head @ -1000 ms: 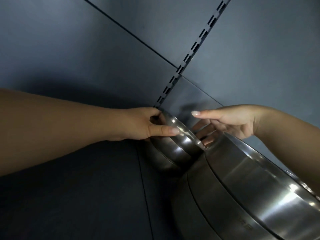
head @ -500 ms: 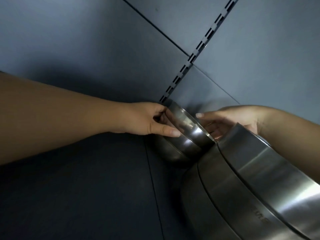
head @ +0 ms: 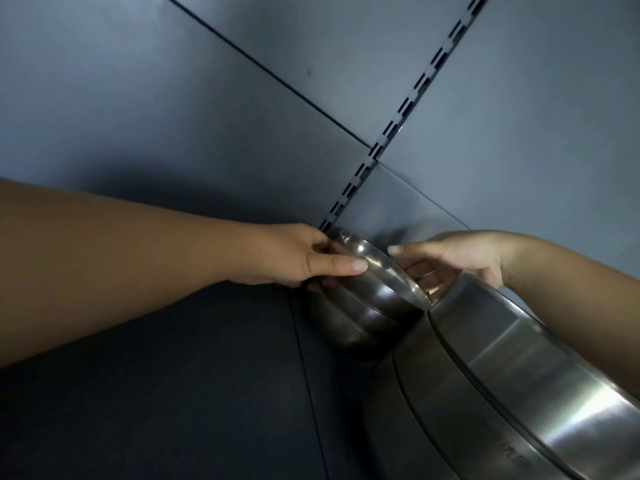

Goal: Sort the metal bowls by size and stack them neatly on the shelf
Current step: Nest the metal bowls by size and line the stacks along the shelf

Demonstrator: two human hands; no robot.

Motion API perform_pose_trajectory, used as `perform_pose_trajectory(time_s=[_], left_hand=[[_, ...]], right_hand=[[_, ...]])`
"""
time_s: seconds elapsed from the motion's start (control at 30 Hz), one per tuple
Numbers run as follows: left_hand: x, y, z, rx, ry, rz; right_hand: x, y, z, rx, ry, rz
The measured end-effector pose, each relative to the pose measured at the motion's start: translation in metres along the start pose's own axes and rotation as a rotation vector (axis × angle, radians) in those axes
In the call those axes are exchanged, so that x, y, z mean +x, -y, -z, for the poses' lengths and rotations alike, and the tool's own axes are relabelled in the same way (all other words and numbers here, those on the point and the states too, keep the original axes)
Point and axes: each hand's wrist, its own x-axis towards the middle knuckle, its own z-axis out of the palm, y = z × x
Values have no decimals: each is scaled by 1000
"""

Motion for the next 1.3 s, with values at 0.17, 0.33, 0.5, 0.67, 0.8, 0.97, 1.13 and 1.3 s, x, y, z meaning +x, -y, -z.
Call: perform_pose_trajectory(time_s=[0.17,0.33,0.5,0.67,0.8,0.97,1.13,1.3], left_hand=[[1,0,0,54,-18,42],[-7,-12,1,76,-59,69],[-21,-48,14,530,-484,-155],[-39,-112,5,1105,-493,-377],[-51,-158,-11,1248,-502,-568],[-58,-175,-43,1447,-403,-607],[-65,-176,-102,1517,-355,-631],[-74,-161,-183,1422,-345,-687]], right_hand=[[4,-3,1,-14,-30,11],[0,-1,3,-42,-72,74],[-30,-2,21,-107,-350,331],[-82,-12,33,-208,-756,572],[-115,-38,36,-59,-969,623],[-137,-78,28,-58,-946,588],[-152,-125,22,-63,-870,644],[-155,-190,20,-102,-768,680]])
